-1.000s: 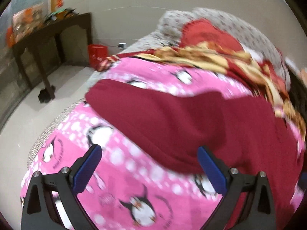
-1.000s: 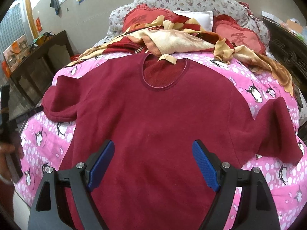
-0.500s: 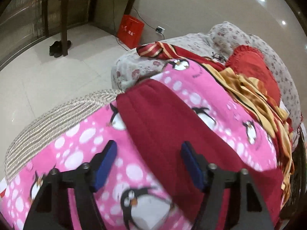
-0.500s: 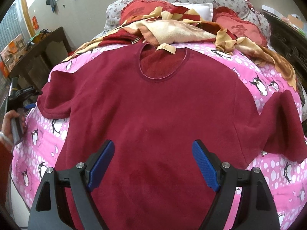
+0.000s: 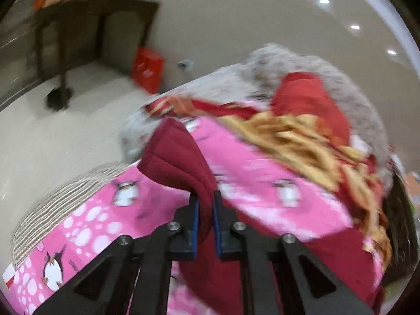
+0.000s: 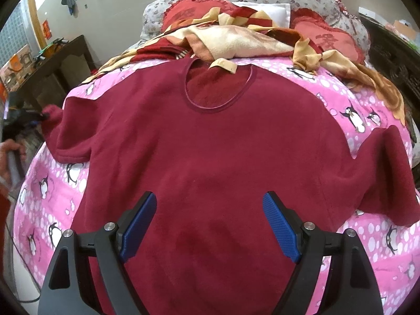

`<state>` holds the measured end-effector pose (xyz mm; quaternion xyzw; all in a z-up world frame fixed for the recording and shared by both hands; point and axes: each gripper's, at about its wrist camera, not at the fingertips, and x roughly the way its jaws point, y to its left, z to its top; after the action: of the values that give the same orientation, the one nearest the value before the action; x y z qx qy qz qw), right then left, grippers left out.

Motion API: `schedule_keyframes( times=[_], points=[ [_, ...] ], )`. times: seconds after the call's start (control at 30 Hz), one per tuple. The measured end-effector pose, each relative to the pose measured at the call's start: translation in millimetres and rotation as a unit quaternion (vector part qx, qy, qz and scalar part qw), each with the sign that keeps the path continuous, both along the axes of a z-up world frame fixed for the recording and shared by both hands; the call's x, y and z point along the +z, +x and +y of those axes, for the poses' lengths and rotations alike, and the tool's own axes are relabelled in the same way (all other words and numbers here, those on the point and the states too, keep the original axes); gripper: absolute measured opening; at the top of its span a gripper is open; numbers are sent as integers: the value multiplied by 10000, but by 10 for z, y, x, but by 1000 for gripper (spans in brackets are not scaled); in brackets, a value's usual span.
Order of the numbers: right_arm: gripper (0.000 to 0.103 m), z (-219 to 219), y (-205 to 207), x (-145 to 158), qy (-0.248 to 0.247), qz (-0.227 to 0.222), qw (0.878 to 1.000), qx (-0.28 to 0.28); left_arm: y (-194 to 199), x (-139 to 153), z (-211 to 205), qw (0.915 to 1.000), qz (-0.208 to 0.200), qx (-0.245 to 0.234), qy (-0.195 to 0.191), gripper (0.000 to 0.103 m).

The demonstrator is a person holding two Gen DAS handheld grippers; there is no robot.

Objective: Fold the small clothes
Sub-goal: 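Grasp the red shirt's sleeve cuff with the left tool, then fold the held sleeve across the shirt body and open the left tool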

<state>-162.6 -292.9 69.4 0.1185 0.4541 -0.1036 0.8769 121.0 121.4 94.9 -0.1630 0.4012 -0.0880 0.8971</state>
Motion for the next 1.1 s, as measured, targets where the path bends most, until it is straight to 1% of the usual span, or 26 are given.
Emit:
schedule_keyframes(
  times=[0.1,0.2,0.3,0.4,0.47,0.53,0.6,0.67,0.77,0.8,0.87,0.93,0.97,1.03,1.07,1.1],
  points=[
    [93,-72,-23,11,118,-62,9999,-109,-200,309,-347,9981,-269,-554,-70,9],
    [93,-124,-61,35,181,-128,9996,-193,-416,530,-831,9920,-503,-1153,-42,9],
    [93,-153,-106,70,138,-178,9995,-230,-681,664,-1303,9833,-624,-1710,-18,9],
    [93,-227,-171,112,126,-239,9991,-326,-923,651,-1807,9714,-573,-2300,-119,9],
    [93,-307,-229,140,161,-298,9985,-437,-1134,553,-2167,9627,-541,-2651,-81,9],
    [93,-376,-287,156,184,-341,9978,-540,-1332,441,-2449,9559,-461,-2899,-31,9],
    [93,-465,-342,167,192,-364,9970,-659,-1516,205,-2779,9481,-249,-3169,-27,9],
    [93,-549,-402,157,181,-341,9962,-785,-1621,-3,-2977,9434,-115,-3315,45,9],
    [93,-662,-485,133,242,-312,9948,-936,-1797,-345,-3237,9332,119,-3584,226,9],
    [93,-693,-500,127,269,-311,9944,-978,-1854,-453,-3306,9308,208,-3635,313,11],
    [93,-743,-516,104,356,-309,9935,-1039,-1936,-584,-3388,9282,347,-3669,505,17],
    [93,-757,-504,91,422,-312,9934,-1024,-1997,-595,-3366,9258,379,-3723,538,33],
    [93,-753,-490,85,429,-316,9936,-995,-2021,-561,-3324,9246,360,-3753,540,38],
    [93,-731,-447,77,414,-326,9945,-909,-2075,-420,-3159,9247,120,-3769,533,58],
    [93,-712,-413,71,417,-334,9950,-848,-2095,-326,-3039,9269,-76,-3709,576,63],
    [93,-700,-390,65,430,-346,9952,-804,-2105,-253,-2943,9287,-232,-3648,620,71]
  ],
)
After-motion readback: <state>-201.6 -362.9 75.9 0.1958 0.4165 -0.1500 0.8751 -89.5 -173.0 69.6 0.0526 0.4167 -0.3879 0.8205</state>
